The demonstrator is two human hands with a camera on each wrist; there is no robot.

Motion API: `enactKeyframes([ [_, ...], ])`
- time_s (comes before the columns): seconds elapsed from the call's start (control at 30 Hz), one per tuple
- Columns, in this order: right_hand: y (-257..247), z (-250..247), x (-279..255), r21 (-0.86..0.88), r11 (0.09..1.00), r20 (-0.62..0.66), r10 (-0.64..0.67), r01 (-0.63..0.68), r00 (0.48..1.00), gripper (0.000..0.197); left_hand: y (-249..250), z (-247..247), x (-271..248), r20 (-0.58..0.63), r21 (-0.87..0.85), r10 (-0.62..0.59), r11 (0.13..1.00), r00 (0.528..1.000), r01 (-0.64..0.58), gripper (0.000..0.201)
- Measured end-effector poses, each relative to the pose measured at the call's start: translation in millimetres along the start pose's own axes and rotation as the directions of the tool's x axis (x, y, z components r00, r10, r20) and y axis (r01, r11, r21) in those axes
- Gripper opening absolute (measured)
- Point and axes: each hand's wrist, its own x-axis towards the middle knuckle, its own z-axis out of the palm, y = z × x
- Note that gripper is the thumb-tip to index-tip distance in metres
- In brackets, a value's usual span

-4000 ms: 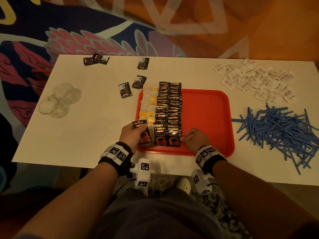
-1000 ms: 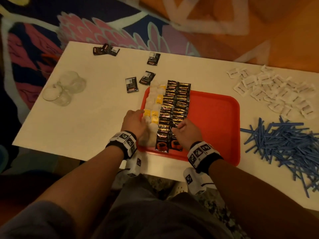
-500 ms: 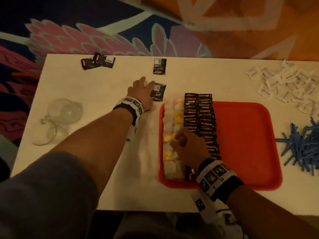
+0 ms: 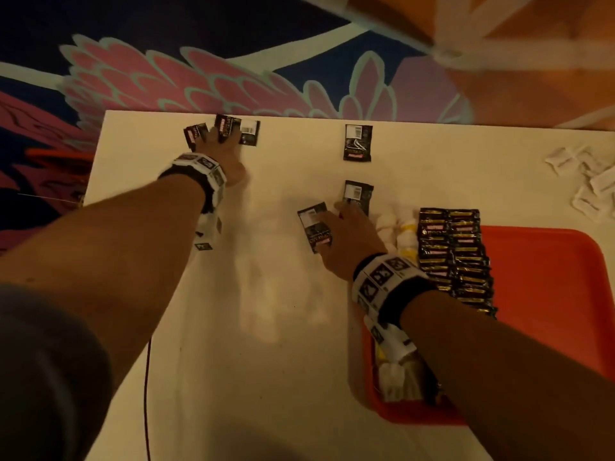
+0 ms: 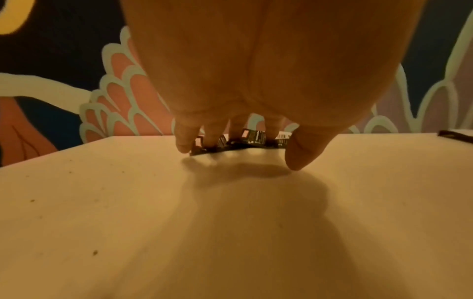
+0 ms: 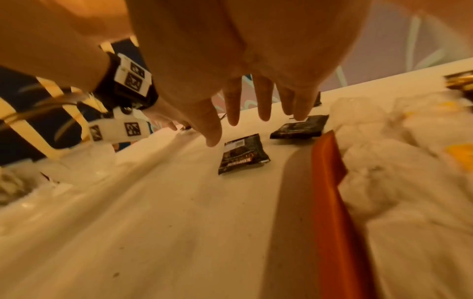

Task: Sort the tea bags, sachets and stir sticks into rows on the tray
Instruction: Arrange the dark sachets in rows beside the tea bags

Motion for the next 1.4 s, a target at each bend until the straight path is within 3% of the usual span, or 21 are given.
enactKeyframes([
  [0.1,-4,-1,22,-0.143,0.990,0.089,0.033,-0.020,0.995,0.062,11,14,-5,-0.045,0.055,0.117,0.992,0.992,-0.115,0.078],
  [0.33,-12,-24,57,-0.154,0.979,-0.040,0.131,-0.135,0.991,0.052,45,26,-33,0.018,0.046,0.176,0.983,0.984,-0.177,0.073],
  [0.5,-2,-44,91,-0.197,0.955,0.032,0.232,-0.221,0.972,0.082,43,46,-56,0.028,0.083,0.204,0.975,0.979,-0.206,0.073],
  [0.6,-9,-36,96,-0.229,0.956,0.002,0.187,-0.182,0.982,0.078,36,59,-67,0.025,0.117,0.219,0.968,0.975,-0.220,0.072],
  [0.7,-22,-8,76,-0.175,0.981,-0.059,0.079,-0.088,0.995,0.067,34,68,-78,0.022,0.078,0.227,0.971,0.974,-0.228,0.071],
  [0.83,-34,32,29,-0.059,0.998,-0.084,0.007,-0.012,0.996,0.067,34,83,-102,0.012,0.005,0.226,0.974,0.974,-0.226,0.072],
  [0.97,-40,61,-7,0.013,1.000,-0.018,-0.002,0.002,1.000,0.081,20,113,-140,-0.089,-0.057,0.224,0.972,0.971,-0.229,0.066],
  [1.2,-35,77,-41,0.172,0.985,0.005,-0.014,0.013,1.000,0.079,5,157,-211,-0.262,-0.233,0.203,0.935,0.943,-0.266,0.064],
  [1.33,-30,61,-50,0.097,0.990,-0.104,-0.096,0.106,0.990,0.067,-2,155,-225,-0.365,-0.335,0.079,0.919,0.928,-0.210,0.050],
  [1.4,-25,53,-48,0.034,0.999,-0.118,-0.028,0.032,0.993,0.065,-7,149,-223,-0.358,-0.400,-0.024,0.907,0.933,-0.130,0.049],
])
